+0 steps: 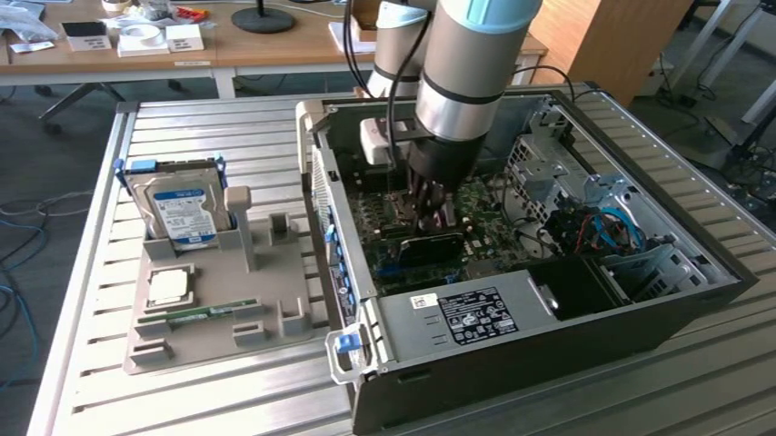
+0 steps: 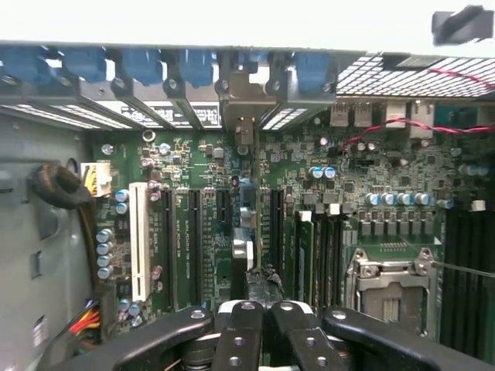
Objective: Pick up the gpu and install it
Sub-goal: 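Press down on the gpu until it lock into place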
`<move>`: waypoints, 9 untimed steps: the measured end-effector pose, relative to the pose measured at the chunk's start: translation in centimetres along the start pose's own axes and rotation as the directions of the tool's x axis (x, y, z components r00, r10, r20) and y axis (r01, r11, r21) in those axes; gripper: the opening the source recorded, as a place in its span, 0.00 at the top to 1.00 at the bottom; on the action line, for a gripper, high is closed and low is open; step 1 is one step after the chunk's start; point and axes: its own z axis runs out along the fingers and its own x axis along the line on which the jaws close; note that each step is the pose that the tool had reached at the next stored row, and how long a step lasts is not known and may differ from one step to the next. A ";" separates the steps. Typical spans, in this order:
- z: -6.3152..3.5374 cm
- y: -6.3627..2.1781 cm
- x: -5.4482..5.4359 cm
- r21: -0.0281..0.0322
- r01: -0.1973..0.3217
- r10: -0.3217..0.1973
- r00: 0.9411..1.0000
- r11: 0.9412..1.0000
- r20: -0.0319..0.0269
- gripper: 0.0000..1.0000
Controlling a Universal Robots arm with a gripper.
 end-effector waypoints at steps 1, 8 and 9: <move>-0.33 0.00 0.0 0.000 0.000 0.000 1.000 1.000 0.000 0.89; -2.56 -0.01 -0.2 0.000 0.000 0.000 1.000 1.000 0.000 0.89; -2.81 -0.01 -0.2 0.000 0.000 0.000 1.000 1.000 0.000 0.89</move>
